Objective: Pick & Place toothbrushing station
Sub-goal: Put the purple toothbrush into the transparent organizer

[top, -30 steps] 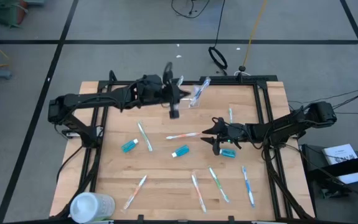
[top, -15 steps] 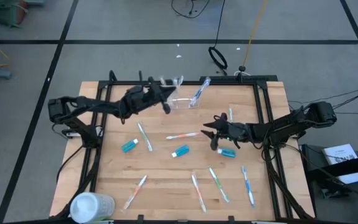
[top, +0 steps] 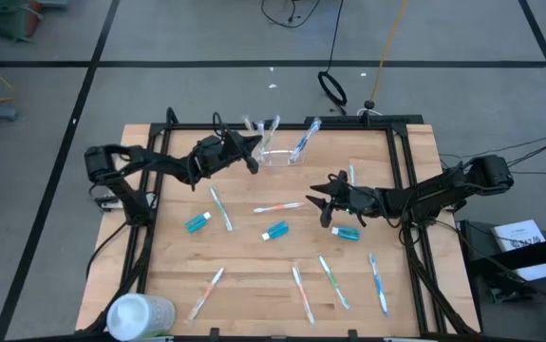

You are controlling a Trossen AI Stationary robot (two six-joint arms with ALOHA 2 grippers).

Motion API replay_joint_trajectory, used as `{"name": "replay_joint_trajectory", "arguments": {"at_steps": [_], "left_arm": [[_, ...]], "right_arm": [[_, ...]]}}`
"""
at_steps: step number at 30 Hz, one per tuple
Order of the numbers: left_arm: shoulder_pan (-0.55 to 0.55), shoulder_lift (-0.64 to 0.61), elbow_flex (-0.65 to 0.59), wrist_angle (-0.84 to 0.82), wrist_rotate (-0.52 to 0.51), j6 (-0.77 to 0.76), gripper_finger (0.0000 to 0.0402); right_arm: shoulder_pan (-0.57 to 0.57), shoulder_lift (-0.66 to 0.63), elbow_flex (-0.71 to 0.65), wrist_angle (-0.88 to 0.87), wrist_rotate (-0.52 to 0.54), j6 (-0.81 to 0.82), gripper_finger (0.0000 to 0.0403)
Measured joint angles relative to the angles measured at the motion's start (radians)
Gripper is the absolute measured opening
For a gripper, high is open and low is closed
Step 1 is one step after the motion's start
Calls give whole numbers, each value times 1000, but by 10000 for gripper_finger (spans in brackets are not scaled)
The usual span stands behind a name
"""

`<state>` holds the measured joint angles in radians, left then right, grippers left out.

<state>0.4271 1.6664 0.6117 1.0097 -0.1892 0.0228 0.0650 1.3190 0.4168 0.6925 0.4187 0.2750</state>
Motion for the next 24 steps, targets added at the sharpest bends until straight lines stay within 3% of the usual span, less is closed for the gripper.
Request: {"name": "replay_joint_trajectory", "arguments": {"at_steps": [11,15,18,24], "left_arm": [[-14,55,1,-44,-13,-146,16],[-19,55,2,-139,-34,-59,17],[-19,53,2,-186,-113,-84,17],[-19,42,1,-178,-145,-75,20]], "right_arm": [[0,0,0,0,0,0,155],[0,0,0,0,0,-1,155],[0,0,0,0,0,0,155],[0,0,0,0,0,-2,155]]}}
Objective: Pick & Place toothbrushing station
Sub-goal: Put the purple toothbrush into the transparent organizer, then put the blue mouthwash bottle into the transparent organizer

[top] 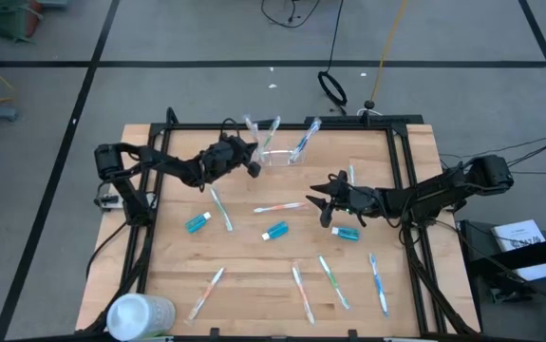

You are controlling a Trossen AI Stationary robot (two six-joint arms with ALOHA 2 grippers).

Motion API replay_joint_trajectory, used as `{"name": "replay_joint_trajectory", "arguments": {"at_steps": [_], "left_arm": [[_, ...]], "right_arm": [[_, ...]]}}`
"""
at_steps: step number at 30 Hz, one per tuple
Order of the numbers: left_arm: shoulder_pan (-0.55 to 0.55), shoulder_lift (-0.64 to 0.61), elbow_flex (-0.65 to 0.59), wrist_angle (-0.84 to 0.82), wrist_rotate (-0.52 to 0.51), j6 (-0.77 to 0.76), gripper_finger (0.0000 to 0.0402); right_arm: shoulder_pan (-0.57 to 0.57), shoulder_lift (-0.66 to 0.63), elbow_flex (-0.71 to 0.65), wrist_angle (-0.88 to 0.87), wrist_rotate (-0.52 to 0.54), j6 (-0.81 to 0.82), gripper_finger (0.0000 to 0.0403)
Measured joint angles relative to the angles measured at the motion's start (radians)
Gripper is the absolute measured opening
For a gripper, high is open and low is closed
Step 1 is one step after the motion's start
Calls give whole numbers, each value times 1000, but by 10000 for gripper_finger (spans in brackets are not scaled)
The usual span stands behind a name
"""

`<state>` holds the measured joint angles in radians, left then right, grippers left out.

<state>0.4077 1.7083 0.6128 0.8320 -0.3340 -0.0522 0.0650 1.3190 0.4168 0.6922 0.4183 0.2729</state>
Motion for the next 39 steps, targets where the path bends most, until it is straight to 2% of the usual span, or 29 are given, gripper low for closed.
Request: {"name": "replay_joint_trajectory", "arguments": {"at_steps": [3,7,13,17,22,28,32,35,39], "left_arm": [[0,-29,0,-1,-10,2,38],[11,-77,0,-54,-16,-23,87],[31,-164,0,-224,-18,-48,166],[28,-256,0,-339,-17,-34,195],[-7,-401,0,-509,32,-36,202],[-84,-514,0,-711,193,-37,202],[-145,-525,0,-740,282,-90,202],[-185,-524,0,-740,299,-93,202],[-215,-524,0,-730,300,-84,202]], "right_arm": [[0,0,0,0,0,0,155],[0,0,0,0,0,1,155],[0,0,0,0,0,2,155],[0,0,0,0,0,2,155],[0,0,0,-2,0,2,155],[0,0,0,-54,-8,-3,155],[0,0,0,-87,-94,-9,155],[23,0,3,-80,-240,-119,155],[89,-1,47,-94,-265,-174,155]]}}
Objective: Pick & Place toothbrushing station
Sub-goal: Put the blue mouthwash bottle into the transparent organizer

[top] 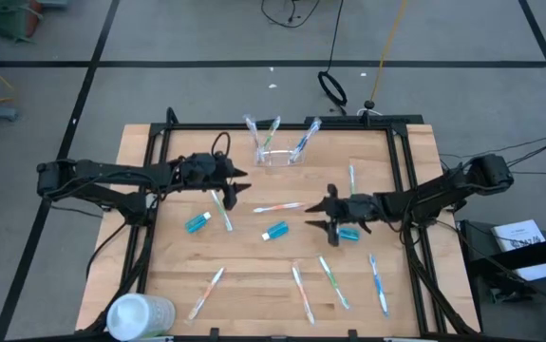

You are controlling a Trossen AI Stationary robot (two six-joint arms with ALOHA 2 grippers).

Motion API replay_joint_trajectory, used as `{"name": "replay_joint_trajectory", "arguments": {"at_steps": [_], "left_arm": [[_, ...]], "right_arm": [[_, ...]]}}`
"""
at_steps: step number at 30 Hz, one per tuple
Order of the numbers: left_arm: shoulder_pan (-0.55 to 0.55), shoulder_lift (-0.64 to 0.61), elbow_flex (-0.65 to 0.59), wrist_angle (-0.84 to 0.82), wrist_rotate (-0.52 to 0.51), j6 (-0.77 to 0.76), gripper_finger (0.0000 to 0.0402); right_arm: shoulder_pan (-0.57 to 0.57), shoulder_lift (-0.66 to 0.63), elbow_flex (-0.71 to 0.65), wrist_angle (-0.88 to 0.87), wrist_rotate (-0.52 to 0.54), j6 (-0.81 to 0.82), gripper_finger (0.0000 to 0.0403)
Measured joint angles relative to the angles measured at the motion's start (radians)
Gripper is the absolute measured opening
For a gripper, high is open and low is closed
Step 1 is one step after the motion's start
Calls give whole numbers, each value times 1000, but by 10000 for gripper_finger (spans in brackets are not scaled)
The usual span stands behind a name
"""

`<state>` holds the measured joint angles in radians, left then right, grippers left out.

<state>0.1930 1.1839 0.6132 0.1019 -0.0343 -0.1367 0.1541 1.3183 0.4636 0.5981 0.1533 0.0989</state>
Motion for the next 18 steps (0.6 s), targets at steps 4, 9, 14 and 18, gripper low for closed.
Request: {"name": "replay_joint_trajectory", "arguments": {"at_steps": [4,9,14,18], "left_arm": [[-8,0,0,-1,0,0,202],[-8,9,0,-1,0,-14,202],[-8,9,0,-4,0,-50,202],[-8,10,0,-9,0,-53,202]], "right_arm": [[74,1,87,-132,2,-4,155],[178,78,308,-460,128,5,155],[210,217,487,-762,148,118,155],[195,275,533,-1051,99,257,155]]}}
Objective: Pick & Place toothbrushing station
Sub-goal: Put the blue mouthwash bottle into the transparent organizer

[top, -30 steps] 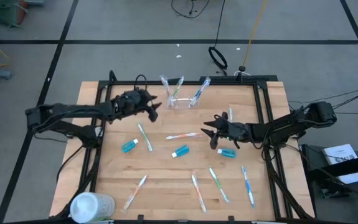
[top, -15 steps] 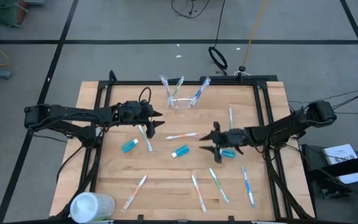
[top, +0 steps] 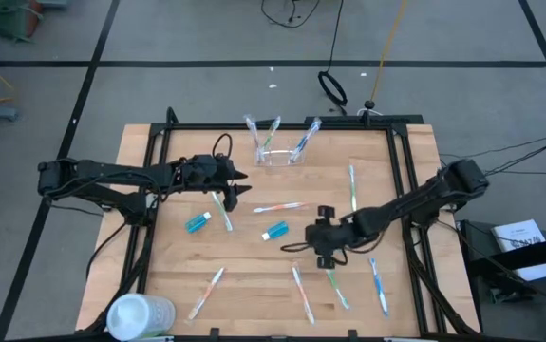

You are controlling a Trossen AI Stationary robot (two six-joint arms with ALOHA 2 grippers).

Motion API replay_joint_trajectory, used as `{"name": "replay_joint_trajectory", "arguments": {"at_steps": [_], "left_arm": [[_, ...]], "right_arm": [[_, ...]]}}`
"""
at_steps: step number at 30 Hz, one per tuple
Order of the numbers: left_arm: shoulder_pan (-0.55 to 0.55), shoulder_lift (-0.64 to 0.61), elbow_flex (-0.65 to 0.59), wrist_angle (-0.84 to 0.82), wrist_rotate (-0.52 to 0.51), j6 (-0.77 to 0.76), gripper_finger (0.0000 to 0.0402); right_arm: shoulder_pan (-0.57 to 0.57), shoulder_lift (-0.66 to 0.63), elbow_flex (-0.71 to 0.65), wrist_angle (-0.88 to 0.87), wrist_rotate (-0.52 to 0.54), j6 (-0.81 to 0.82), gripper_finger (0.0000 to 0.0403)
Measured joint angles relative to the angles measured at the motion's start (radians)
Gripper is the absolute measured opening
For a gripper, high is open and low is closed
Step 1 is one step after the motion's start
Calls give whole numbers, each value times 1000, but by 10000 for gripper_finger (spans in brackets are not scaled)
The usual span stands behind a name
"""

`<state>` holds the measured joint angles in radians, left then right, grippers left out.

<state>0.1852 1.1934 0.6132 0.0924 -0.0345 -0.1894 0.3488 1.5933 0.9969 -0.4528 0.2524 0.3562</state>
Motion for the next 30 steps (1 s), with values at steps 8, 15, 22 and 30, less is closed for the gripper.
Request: {"name": "replay_joint_trajectory", "arguments": {"at_steps": [8,15,22,30], "left_arm": [[-1,0,0,-9,0,0,202],[-3,0,0,-13,1,0,202],[-4,0,0,-14,2,0,202],[-5,0,0,-14,4,-1,202]], "right_arm": [[-90,12,-42,-160,-47,164,155],[-124,12,-83,-170,-129,202,155],[-122,12,-89,-195,-154,204,155],[-125,6,-114,-210,-176,200,155]]}}
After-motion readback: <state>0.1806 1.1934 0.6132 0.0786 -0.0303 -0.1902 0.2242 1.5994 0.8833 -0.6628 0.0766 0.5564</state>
